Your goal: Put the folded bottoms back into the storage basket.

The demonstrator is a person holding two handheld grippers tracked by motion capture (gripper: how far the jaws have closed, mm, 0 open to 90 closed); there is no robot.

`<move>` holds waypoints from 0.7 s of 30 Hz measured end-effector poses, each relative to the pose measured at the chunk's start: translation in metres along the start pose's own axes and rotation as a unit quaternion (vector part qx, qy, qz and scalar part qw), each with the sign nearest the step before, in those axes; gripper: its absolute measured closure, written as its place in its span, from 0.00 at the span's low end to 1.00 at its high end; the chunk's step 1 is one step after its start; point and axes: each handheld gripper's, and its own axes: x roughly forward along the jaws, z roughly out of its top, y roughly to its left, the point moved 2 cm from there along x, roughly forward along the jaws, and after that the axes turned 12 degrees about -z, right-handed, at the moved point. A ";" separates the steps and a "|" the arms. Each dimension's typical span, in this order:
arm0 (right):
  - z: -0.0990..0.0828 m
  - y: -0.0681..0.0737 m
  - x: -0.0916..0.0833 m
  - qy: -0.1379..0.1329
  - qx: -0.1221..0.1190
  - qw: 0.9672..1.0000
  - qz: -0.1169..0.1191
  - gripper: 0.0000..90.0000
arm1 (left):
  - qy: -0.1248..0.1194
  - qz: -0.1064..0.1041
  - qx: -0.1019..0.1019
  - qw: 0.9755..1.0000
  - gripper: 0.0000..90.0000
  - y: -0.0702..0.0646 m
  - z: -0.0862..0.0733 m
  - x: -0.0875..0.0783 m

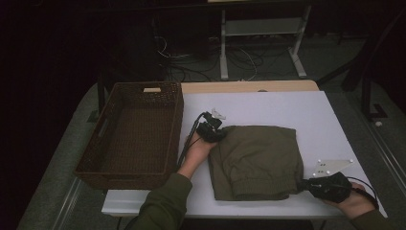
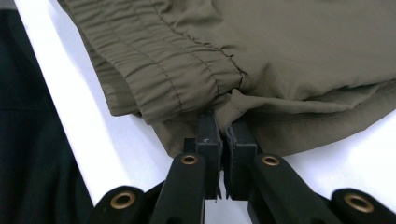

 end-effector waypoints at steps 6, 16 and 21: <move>0.007 -0.003 -0.002 -0.022 0.009 1.000 0.010 0.95 | -0.020 -0.015 0.007 1.000 0.93 -0.006 0.006 -0.008; 0.023 -0.007 -0.004 -0.059 0.022 0.998 0.025 0.95 | -0.048 -0.049 0.039 0.997 0.93 -0.026 0.019 -0.019; 0.030 -0.009 -0.005 -0.074 0.024 0.997 0.025 0.95 | -0.054 -0.061 0.059 0.995 0.93 -0.037 0.025 -0.021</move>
